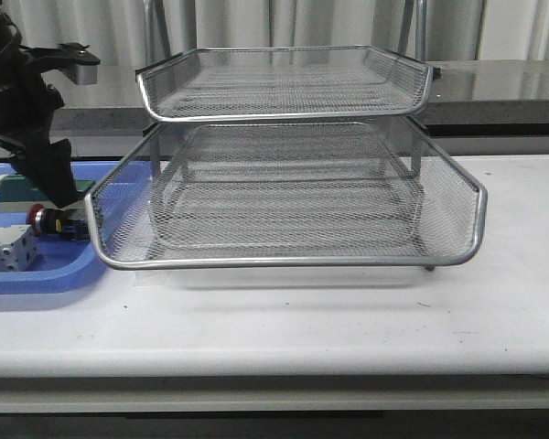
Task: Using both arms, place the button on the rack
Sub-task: 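Lower the left gripper onto the red button in the blue tray and grasp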
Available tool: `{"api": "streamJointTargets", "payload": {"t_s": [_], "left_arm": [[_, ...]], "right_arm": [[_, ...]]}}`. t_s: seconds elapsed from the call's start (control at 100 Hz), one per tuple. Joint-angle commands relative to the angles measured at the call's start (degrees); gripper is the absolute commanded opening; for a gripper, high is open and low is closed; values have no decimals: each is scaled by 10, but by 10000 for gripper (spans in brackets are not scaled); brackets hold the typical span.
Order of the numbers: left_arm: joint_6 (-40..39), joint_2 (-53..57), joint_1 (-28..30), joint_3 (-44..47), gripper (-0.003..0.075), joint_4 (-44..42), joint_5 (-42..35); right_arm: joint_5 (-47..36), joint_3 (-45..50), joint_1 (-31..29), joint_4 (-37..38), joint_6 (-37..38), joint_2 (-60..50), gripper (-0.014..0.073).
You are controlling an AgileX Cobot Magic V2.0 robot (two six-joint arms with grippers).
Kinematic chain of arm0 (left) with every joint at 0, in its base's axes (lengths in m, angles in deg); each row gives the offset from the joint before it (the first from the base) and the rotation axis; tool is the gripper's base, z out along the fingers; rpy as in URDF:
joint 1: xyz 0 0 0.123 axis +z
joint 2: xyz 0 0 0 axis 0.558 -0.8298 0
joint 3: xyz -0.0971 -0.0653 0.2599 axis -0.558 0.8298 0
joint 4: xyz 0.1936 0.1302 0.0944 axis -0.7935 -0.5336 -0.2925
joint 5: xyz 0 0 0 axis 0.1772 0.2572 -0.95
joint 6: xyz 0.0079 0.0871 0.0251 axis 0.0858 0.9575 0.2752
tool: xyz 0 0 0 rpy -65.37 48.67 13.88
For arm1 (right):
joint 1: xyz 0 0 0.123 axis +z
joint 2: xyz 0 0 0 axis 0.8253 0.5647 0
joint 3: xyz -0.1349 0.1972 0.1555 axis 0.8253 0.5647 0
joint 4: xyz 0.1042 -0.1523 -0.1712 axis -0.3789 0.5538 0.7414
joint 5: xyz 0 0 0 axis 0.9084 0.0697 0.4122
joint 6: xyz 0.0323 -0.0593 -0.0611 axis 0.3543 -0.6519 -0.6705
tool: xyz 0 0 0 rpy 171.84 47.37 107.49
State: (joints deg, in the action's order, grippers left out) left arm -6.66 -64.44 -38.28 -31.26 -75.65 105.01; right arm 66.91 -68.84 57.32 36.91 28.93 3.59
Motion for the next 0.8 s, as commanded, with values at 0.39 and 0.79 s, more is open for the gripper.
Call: {"api": "streamJointTargets", "payload": {"t_s": [0.39, 0.79], "left_arm": [[37, -14, -10, -17, 586, 37, -47], [54, -41, -13, -17, 586, 40, -54]], "right_arm": [[-33, -19, 0, 6, -3, 2, -70], [-33, -19, 0, 6, -3, 2, -70]]}}
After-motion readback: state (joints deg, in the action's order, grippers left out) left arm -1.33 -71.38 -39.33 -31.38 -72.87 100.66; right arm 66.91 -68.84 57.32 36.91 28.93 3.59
